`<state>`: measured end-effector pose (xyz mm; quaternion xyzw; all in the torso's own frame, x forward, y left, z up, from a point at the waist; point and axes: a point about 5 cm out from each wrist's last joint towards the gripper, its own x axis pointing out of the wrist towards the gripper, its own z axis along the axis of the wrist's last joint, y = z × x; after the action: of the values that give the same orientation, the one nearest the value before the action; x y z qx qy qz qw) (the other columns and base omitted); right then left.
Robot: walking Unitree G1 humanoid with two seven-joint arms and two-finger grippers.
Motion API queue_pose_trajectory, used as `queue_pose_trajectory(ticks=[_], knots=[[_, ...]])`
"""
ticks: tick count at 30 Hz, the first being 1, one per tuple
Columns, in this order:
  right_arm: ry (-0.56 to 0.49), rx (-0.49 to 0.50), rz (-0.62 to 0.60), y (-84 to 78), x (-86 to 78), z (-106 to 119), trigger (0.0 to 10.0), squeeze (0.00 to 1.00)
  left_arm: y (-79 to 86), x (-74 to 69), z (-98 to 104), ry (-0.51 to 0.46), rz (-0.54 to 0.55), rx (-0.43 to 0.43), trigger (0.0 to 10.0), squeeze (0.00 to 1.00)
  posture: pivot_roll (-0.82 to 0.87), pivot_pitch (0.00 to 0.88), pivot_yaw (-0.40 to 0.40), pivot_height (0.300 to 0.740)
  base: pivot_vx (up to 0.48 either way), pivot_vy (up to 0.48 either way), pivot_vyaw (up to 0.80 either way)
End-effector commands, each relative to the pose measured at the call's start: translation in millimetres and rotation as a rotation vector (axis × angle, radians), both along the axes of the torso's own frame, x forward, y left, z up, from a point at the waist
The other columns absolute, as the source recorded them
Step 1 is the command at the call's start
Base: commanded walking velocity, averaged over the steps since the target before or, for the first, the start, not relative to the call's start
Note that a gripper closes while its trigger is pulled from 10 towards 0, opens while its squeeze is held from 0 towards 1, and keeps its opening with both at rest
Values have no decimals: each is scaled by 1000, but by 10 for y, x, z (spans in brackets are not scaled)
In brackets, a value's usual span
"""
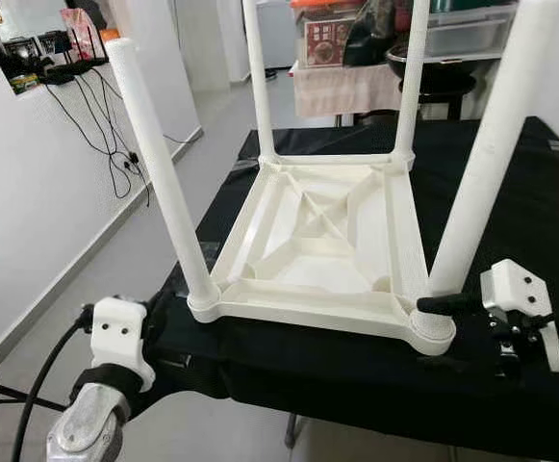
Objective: Building children table
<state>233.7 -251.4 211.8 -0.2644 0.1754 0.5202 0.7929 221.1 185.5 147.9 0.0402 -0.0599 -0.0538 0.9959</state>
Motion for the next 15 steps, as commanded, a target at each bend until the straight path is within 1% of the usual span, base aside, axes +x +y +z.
queue_pose_trajectory(ticks=[1, 3, 5, 10, 11, 14, 15], knots=[[22, 11, 38, 103, -25, -42, 10000, 0, 29, 10, -38, 26, 3, 21, 10000, 0, -97, 0, 95, 740, 0, 0, -800], [55, 35, 74, 205, -30, -99, 10000, 0, 23, 14, -41, 28, 5, 23, 10000, 0, -96, 0, 95, 740, 0, 0, -800], [71, 43, 102, 265, -32, -122, 10000, 0, 23, 15, -40, 28, 7, 25, 10000, 0, -91, 0, 94, 740, 0, 0, 0], [79, 44, 118, 292, -28, -124, 10000, 0, 34, 16, -41, 29, 17, 30, 10000, 0, -86, 0, 93, 740, 0, 0, 0], [71, 34, 135, 303, -21, -107, 10000, 0, 60, 17, -44, 32, 37, 38, 10000, 0, -82, 0, 90, 740, 0, 0, -800], [59, 32, 133, 300, -4, -94, 10000, 0, 77, 16, -51, 35, 50, 42, 10000, 0, -82, 0, 90, 740, 0, 0, -800], [58, 37, 131, 301, 0, -87, 10000, 0, 83, 14, -56, 37, 55, 43, 10000, 0, -81, 0, 90, 740, 0, 0, 0]])
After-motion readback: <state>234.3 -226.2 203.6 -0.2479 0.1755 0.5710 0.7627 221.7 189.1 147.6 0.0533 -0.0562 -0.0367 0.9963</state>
